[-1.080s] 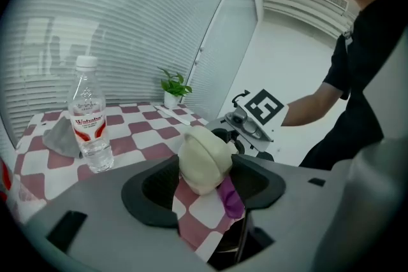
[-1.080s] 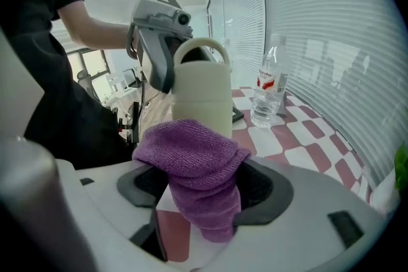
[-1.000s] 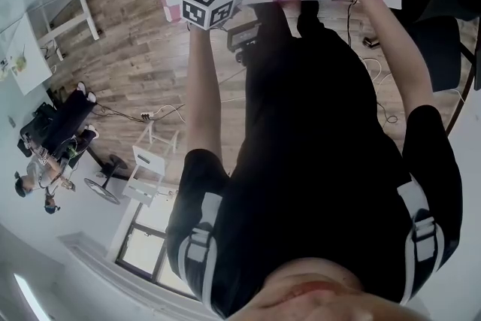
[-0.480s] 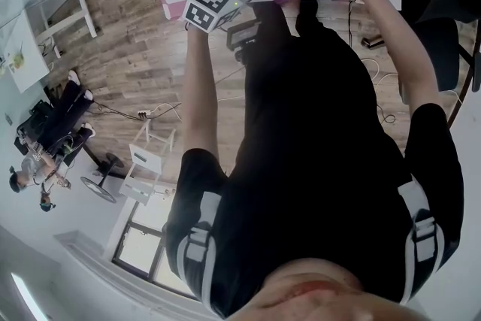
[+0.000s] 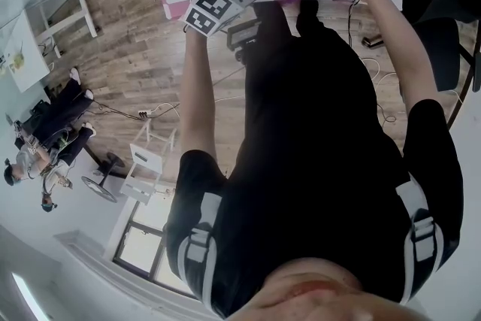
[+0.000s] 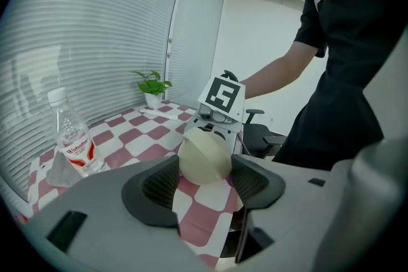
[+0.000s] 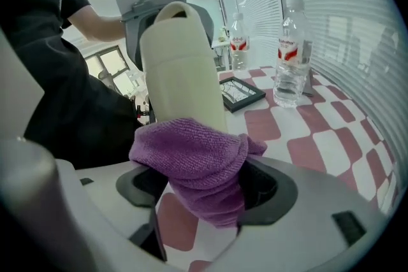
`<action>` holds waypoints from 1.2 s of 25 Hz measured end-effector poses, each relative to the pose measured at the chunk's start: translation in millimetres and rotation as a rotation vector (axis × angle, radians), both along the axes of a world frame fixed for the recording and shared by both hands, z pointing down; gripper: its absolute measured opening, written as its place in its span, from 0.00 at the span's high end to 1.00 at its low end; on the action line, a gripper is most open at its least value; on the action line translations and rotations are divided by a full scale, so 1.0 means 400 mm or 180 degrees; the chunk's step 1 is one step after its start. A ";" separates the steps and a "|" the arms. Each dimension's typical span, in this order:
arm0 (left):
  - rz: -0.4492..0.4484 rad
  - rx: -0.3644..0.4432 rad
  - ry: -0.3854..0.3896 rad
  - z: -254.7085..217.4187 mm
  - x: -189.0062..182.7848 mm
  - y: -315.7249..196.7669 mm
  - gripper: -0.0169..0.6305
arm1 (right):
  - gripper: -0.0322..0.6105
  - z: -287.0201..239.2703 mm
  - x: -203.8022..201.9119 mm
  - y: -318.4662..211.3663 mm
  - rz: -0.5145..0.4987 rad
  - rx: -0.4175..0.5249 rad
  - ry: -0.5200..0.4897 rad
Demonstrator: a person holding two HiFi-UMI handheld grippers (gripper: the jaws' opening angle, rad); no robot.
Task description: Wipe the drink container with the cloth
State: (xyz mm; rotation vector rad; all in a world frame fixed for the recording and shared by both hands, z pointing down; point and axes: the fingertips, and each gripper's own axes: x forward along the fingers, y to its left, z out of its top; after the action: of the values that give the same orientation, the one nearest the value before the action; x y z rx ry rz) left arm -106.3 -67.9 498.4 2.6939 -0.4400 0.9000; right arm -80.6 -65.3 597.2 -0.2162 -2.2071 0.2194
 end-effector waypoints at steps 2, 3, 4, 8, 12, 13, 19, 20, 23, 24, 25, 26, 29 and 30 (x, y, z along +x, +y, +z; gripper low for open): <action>0.0056 0.0061 -0.0014 0.000 0.003 0.008 0.55 | 0.43 0.030 0.015 0.003 -0.0027 -0.0020 0.0100; 0.0083 0.0093 -0.0020 0.000 0.006 0.011 0.55 | 0.43 0.045 0.021 0.004 -0.0041 -0.0025 0.0133; 0.0107 0.0123 -0.0027 0.001 0.010 0.014 0.55 | 0.43 0.056 0.026 0.004 -0.0050 -0.0041 0.0159; 0.0198 0.0219 -0.0080 0.000 0.023 0.023 0.55 | 0.43 0.064 0.047 0.011 -0.0087 -0.0150 0.0247; 0.0303 0.0297 -0.0204 0.003 0.020 0.036 0.55 | 0.43 0.044 0.042 0.016 -0.0177 -0.0152 0.0211; 0.0332 0.0318 -0.0245 0.004 0.018 0.040 0.55 | 0.43 0.031 0.036 0.018 -0.0201 -0.0161 0.0181; 0.0514 0.0472 -0.0381 0.000 0.025 0.060 0.55 | 0.43 -0.049 0.006 0.039 -0.0471 -0.0195 0.0061; 0.0545 0.0501 -0.0404 -0.002 0.027 0.062 0.55 | 0.43 -0.064 0.002 0.042 -0.0533 -0.0188 0.0050; 0.0645 0.0589 -0.0482 -0.004 0.037 0.065 0.55 | 0.43 -0.106 -0.010 0.049 -0.0750 -0.0098 0.0022; 0.0677 0.0612 -0.0508 -0.004 0.039 0.067 0.55 | 0.43 -0.119 -0.012 0.054 -0.0817 -0.0068 0.0028; 0.0705 0.0629 -0.0529 -0.004 0.041 0.069 0.55 | 0.43 -0.130 -0.015 0.059 -0.0881 -0.0035 0.0030; 0.0730 0.0640 -0.0544 -0.004 0.043 0.072 0.55 | 0.43 -0.141 -0.017 0.063 -0.0938 0.0001 0.0023; 0.0786 0.0662 -0.0579 -0.003 0.049 0.078 0.55 | 0.43 -0.168 -0.027 0.072 -0.1060 0.0112 -0.0047; 0.0795 0.0670 -0.0590 -0.003 0.049 0.077 0.55 | 0.43 -0.177 -0.032 0.072 -0.1083 0.0146 -0.0077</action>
State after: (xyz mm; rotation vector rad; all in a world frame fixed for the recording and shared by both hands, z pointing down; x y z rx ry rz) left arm -86.6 -36.9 497.4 2.9149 -0.2495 1.2436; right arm -93.2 -36.6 526.5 -0.5644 -2.1563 -0.0221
